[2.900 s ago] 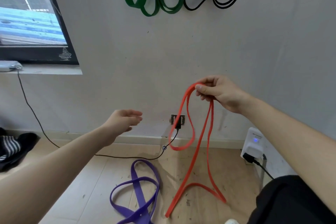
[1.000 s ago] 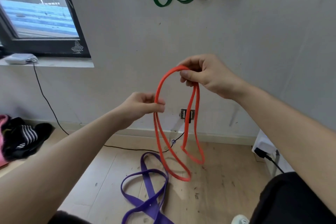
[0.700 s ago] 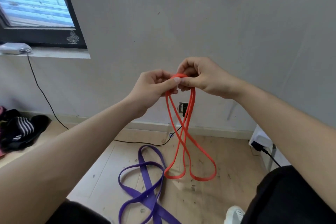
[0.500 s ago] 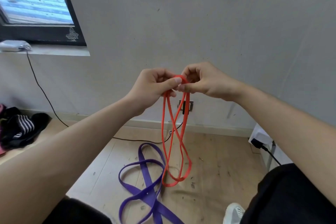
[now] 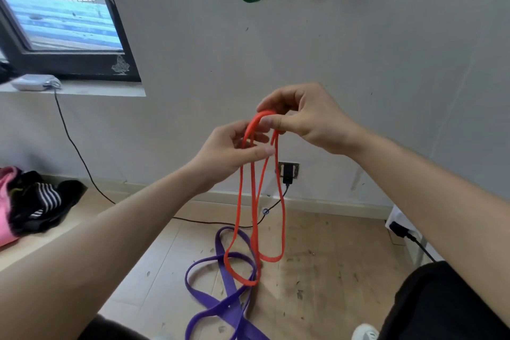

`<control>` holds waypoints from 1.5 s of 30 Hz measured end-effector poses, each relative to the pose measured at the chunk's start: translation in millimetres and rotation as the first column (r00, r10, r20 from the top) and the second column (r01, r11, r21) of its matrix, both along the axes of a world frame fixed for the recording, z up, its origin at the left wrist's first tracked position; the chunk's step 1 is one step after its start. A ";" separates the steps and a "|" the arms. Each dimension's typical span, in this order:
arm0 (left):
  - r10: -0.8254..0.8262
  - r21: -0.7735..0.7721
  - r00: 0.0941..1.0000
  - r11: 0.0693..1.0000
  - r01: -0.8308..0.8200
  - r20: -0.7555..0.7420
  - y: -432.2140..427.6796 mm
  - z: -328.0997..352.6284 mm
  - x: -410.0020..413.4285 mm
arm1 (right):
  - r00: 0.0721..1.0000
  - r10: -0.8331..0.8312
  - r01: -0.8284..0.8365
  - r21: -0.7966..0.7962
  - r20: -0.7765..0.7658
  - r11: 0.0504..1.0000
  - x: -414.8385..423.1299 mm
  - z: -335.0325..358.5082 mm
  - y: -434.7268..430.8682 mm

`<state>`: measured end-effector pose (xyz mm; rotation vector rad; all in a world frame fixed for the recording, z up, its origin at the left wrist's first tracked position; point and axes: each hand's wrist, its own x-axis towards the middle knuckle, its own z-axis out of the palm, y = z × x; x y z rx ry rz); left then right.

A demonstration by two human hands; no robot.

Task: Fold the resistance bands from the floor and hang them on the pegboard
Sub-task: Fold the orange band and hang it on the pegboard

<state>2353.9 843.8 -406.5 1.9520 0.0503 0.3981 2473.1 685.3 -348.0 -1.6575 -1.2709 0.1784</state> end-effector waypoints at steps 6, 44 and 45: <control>-0.072 -0.101 0.983 0.993 0.056 -0.168 -19.5 -27.2 17.0 | 0.993 -0.007 0.029 0.192 -0.116 0.981 4.6 8.5 -4.0; 0.188 -0.177 0.970 0.961 -0.214 -0.155 5.1 -25.0 29.6 | 0.953 -0.298 0.203 -0.835 0.049 0.512 129.2 -122.7 -87.6; 0.180 -0.161 0.972 0.966 -0.204 -0.148 5.0 -22.7 29.1 | 0.976 -0.210 0.145 -0.880 0.053 0.452 121.5 -121.0 -79.4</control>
